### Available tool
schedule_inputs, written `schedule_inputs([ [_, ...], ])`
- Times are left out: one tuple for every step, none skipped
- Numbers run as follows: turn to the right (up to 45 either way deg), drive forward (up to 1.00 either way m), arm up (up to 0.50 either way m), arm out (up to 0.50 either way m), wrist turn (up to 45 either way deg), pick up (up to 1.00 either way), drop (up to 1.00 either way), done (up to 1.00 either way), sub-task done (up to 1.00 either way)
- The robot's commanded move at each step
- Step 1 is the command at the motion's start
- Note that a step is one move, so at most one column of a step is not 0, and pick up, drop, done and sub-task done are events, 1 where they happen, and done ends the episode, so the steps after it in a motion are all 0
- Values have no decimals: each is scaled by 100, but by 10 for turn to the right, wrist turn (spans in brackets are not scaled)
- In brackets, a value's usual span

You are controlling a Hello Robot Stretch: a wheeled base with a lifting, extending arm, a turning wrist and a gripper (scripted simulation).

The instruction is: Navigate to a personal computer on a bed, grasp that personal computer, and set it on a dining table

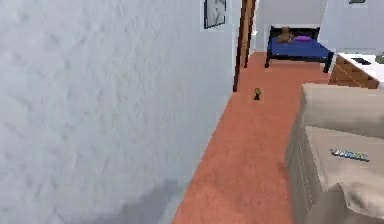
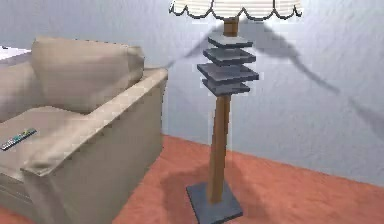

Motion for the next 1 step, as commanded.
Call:
schedule_inputs([
  [0, 60, 0, 0, 0, 0, 0, 0, 0],
])
